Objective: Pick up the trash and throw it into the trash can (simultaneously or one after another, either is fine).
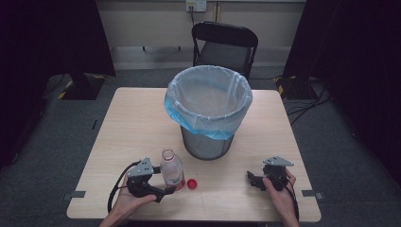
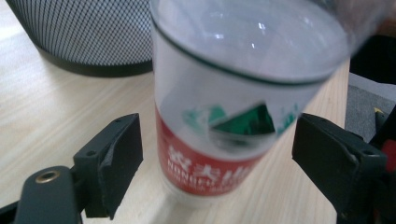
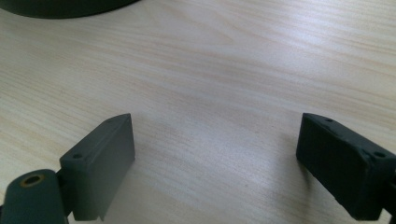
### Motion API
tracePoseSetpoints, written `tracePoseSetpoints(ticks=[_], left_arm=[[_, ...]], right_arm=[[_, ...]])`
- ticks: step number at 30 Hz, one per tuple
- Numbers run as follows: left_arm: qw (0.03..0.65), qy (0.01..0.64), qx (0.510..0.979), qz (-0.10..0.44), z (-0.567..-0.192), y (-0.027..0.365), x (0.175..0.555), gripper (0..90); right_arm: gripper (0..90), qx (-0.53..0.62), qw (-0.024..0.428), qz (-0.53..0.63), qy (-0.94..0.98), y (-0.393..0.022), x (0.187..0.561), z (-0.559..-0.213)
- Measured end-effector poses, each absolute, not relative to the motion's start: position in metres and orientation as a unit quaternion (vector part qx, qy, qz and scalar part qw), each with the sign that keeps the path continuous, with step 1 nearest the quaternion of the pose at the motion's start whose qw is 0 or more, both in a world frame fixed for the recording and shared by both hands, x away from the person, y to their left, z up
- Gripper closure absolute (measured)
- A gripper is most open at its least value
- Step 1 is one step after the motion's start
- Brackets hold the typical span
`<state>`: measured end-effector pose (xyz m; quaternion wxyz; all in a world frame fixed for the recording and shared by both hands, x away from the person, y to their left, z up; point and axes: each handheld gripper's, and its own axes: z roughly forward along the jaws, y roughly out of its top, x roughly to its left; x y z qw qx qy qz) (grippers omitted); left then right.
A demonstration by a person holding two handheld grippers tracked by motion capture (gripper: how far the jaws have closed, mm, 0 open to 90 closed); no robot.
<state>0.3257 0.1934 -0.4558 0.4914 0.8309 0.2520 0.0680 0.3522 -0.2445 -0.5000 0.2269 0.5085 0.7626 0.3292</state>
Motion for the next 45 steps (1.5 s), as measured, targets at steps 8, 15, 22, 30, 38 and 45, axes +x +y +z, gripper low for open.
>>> tracePoseSetpoints(ticks=[8, 15, 22, 30, 38, 45], left_arm=[[0.489, 0.245, 0.833, 0.08, -0.455, 0.18, 0.332, 15.8], [0.487, 0.253, 0.832, 0.081, -0.459, 0.173, 0.334, 16.1], [0.485, 0.25, 0.834, 0.087, -0.462, 0.17, 0.334, 26.5], [0.492, 0.254, 0.828, 0.086, -0.462, 0.174, 0.334, 29.1], [0.514, 0.262, 0.813, 0.075, -0.458, 0.182, 0.335, 29.4], [0.535, 0.273, 0.797, 0.068, -0.45, 0.191, 0.336, 29.5]], right_arm=[[10.8, 0.508, 0.227, 0.329, 0.763, -0.245, 0.352, -0.5], [10.8, 0.508, 0.227, 0.329, 0.763, -0.244, 0.352, -0.5], [10.8, 0.508, 0.227, 0.329, 0.763, -0.245, 0.352, -0.5], [10.8, 0.508, 0.227, 0.329, 0.763, -0.244, 0.352, -0.5], [10.8, 0.508, 0.227, 0.329, 0.763, -0.245, 0.352, -0.5], [10.8, 0.508, 0.227, 0.329, 0.763, -0.244, 0.352, -0.5]])
